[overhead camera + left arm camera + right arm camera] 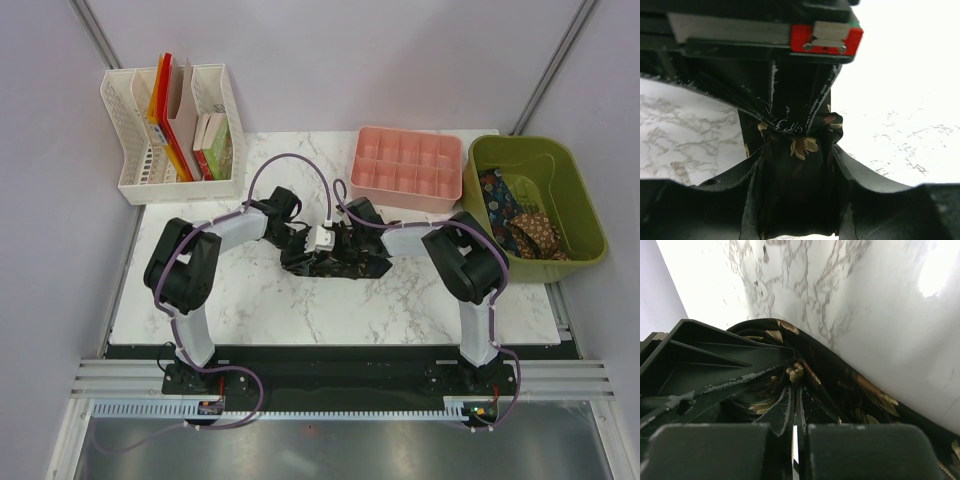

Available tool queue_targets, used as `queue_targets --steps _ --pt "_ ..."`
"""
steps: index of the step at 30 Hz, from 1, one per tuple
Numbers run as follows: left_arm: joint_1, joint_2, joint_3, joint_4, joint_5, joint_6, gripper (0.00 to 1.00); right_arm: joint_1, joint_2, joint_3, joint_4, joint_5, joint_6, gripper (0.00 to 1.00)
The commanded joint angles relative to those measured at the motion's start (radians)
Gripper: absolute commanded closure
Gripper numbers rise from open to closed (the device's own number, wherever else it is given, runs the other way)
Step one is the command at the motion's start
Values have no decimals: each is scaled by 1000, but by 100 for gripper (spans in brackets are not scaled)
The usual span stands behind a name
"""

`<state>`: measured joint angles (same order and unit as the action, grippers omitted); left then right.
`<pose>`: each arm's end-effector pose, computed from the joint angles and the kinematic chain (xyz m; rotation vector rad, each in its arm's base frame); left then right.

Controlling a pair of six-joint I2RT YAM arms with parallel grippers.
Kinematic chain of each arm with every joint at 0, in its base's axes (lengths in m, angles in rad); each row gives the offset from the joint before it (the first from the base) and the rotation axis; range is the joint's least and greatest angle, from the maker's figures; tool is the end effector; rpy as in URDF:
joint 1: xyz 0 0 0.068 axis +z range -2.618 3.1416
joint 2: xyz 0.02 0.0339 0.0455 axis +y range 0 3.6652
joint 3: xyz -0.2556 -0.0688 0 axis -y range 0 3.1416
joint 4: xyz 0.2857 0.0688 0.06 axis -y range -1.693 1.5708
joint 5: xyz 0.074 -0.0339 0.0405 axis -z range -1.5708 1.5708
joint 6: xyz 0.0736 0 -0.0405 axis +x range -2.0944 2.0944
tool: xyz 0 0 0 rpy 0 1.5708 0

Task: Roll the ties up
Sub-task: Roll the tie at the center of the board.

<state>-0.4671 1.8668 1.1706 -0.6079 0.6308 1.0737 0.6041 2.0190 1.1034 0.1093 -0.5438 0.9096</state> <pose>0.3264 -0.2132 0.0921 1.9043 1.7979 -0.7099 0.3465 0.2854 0.0550 0.1099 2.6717 1.2721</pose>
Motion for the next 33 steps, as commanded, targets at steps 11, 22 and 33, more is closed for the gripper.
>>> queue_targets --steps 11,22,33 --pt "-2 -59 -42 -164 29 80 40 -24 29 -4 -11 67 -94 100" --pt "27 -202 -69 -87 49 -36 17 -40 130 -19 -16 48 -20 100" --pt "25 -153 -86 118 -39 -170 9 -38 122 -23 -5 50 -23 100"
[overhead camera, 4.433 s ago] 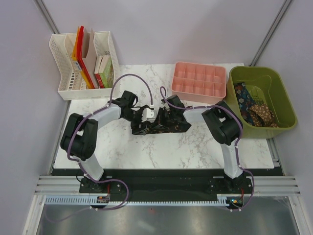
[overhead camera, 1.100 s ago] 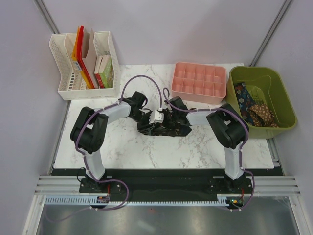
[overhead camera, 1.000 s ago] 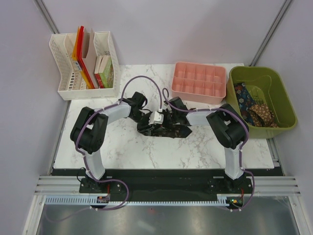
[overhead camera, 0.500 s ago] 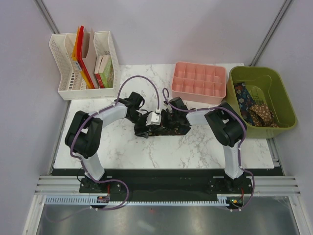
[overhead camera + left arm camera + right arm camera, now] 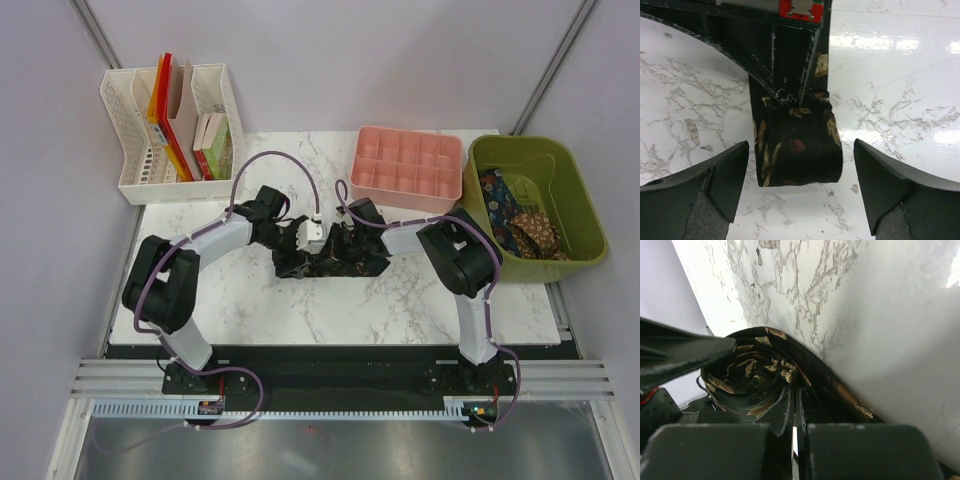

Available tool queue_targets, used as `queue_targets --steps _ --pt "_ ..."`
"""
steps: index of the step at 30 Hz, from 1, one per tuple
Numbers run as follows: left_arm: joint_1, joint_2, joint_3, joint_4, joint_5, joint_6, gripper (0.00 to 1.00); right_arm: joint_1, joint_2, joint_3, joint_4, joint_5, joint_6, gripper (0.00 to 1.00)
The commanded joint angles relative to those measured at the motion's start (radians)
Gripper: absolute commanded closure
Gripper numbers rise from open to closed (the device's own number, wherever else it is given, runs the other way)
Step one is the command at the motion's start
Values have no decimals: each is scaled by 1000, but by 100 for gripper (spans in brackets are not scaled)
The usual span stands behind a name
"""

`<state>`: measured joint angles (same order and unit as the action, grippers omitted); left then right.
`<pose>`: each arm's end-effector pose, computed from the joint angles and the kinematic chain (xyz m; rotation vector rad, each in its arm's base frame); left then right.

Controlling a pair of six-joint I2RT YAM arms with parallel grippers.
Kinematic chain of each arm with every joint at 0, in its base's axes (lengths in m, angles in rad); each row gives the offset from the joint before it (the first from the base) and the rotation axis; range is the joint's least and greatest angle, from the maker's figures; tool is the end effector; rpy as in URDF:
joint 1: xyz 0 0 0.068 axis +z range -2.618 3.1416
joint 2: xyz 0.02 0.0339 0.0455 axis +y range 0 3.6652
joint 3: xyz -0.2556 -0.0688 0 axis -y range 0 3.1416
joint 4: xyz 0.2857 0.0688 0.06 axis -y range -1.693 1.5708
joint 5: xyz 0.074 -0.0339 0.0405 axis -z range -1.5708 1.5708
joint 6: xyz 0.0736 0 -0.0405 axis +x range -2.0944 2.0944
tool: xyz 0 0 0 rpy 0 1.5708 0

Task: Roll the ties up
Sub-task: Roll the tie at the center of the board.

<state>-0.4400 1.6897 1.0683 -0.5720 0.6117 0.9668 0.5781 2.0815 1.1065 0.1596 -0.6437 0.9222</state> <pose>0.3141 -0.1946 0.1249 1.7671 1.8457 -0.6508 0.3494 0.2807 0.0370 0.1094 2.6975 1.3768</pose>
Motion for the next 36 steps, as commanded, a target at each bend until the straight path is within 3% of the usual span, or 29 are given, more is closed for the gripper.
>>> queue_targets --steps 1,7,14,18,22,23,26,29,32,36 --pt "-3 43 22 86 -18 -53 9 -12 60 -25 -55 151 -34 100" --pt "-5 76 30 83 -1 -23 14 -11 48 -23 -52 156 -34 100" --pt "18 -134 -97 207 63 -50 25 -11 58 -22 -54 150 -28 100" --pt "17 -292 -171 170 106 51 38 -11 60 -25 -52 151 -19 100" --pt "-51 -343 -209 196 47 99 53 -11 71 -28 -45 148 0 100" --pt "-66 -343 -214 216 -1 99 64 -11 72 -27 -40 145 7 100" --pt "-130 -335 -258 332 -62 131 81 -9 80 -27 -38 138 18 100" --pt "-206 -311 -304 438 -130 191 91 -9 81 -25 -38 134 21 100" --pt "-250 -257 -324 512 -167 256 98 -11 83 -20 -38 131 24 100" --pt "-267 -171 -326 569 -199 285 98 -11 83 -20 -37 128 29 100"
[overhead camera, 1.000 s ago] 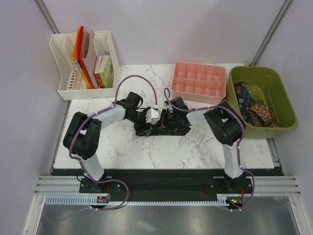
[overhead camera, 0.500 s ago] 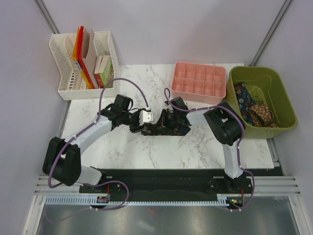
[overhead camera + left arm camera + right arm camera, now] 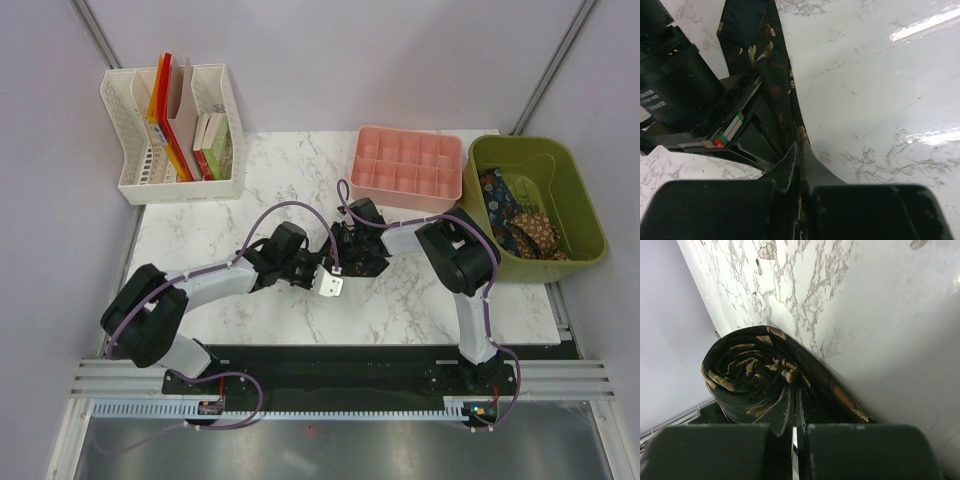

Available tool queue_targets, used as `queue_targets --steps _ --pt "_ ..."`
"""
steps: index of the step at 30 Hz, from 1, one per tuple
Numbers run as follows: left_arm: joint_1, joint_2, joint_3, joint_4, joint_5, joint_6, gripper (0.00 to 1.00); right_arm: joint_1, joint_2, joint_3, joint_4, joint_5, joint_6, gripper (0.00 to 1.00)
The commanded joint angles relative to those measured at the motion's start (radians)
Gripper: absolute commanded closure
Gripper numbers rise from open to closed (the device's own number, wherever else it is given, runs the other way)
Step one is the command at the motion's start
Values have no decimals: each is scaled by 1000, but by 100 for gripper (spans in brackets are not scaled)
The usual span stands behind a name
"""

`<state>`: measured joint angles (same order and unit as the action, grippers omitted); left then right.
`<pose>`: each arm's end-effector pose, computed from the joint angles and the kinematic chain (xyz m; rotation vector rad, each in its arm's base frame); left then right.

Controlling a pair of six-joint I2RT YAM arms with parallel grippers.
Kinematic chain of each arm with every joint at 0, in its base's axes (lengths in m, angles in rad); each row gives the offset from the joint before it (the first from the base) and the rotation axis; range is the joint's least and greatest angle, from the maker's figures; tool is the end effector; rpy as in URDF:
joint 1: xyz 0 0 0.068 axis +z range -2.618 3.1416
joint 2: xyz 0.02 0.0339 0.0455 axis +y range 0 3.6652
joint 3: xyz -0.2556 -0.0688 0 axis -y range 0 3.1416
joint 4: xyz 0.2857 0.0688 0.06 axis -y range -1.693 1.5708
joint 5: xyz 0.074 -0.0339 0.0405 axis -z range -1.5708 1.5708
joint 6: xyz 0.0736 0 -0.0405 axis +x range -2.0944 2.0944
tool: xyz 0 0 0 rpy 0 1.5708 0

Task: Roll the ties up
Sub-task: Roll the tie at the center of the board.

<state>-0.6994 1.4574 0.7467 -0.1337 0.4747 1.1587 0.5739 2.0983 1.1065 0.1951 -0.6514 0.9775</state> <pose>0.2380 -0.2442 0.1223 1.9803 1.2143 -0.3448 0.3519 0.2806 0.0333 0.1754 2.6949 1.4086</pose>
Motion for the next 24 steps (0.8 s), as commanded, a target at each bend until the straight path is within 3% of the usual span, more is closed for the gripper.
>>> queue_targets --steps 1,14,24 --pt "-14 76 -1 173 -70 96 98 -5 66 -22 -72 134 -26 100" --pt "-48 221 34 247 -169 90 98 -6 63 -23 -72 134 -22 100" --pt "-48 189 3 66 -85 145 98 -6 42 7 -85 134 -54 100"
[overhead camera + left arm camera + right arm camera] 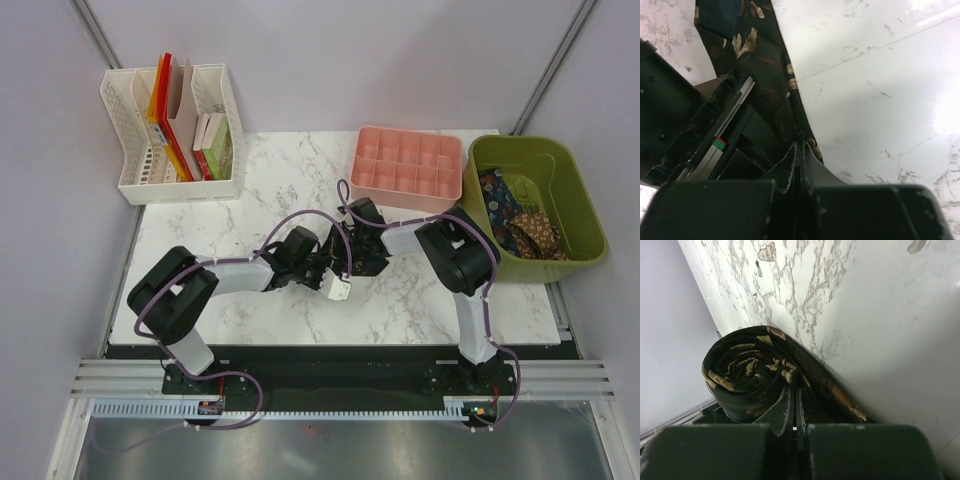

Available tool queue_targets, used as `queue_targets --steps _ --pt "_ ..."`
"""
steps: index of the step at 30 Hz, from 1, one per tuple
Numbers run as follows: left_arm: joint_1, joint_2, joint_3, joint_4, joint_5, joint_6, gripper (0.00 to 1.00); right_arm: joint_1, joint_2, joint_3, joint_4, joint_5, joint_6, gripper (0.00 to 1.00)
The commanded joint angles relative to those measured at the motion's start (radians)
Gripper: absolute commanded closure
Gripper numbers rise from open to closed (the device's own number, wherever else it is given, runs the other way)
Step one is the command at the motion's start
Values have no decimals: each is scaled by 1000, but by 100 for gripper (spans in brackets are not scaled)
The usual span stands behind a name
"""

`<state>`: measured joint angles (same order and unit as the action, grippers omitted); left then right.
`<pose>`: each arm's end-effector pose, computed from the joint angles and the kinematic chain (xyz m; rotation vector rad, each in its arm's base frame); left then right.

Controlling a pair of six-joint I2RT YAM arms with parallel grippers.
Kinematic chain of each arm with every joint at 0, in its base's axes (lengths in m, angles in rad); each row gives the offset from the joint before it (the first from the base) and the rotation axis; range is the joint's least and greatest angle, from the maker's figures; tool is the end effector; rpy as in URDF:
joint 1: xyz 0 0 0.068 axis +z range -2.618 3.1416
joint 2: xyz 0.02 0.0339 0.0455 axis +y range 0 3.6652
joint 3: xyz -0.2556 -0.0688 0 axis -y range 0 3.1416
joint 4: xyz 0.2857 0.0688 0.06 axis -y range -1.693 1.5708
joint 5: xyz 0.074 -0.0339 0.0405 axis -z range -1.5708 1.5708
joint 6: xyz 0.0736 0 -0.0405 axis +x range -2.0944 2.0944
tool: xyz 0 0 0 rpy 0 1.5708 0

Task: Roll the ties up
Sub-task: Roll the tie at the center of the board.

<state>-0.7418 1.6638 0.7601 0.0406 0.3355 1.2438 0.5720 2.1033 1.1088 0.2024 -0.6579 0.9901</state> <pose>0.2497 -0.2617 0.0716 2.0687 1.1722 -0.1715 0.3529 0.2807 0.0327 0.1887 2.6945 1.4212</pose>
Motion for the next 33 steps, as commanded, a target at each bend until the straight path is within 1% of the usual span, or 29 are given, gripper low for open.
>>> queue_targets --steps 1,9,15,18,20,21,22,24,25,27,28,30,33 --pt "-4 -22 -18 -132 69 75 98 -3 32 9 -96 141 -70 100" --pt "-5 -41 -38 -174 89 86 98 -6 18 75 -159 138 -128 100" --pt "-5 -29 -27 -177 80 71 98 -3 20 72 -170 138 -131 100" --pt "-4 -35 -12 -166 86 27 95 -3 32 56 -167 141 -134 100" --pt "-2 -64 30 -180 96 -52 86 -4 49 48 -166 144 -134 100" --pt "1 -82 47 -221 102 -81 82 -4 53 42 -166 142 -134 100" --pt "5 -126 86 -250 127 -133 75 -4 57 37 -166 142 -134 100" --pt "38 -177 120 -342 177 -174 69 -4 58 29 -161 144 -131 100" --pt "51 -241 139 -366 192 -207 59 -6 57 29 -159 144 -130 100" --pt "102 -301 139 -380 218 -246 48 -4 58 36 -153 142 -133 100" --pt "122 -323 139 -412 226 -276 38 -4 58 37 -152 139 -130 100" --pt "180 -364 143 -456 244 -282 30 -4 60 51 -152 139 -133 100" --pt "258 -349 143 -510 243 -267 1 -1 60 57 -150 139 -136 100"
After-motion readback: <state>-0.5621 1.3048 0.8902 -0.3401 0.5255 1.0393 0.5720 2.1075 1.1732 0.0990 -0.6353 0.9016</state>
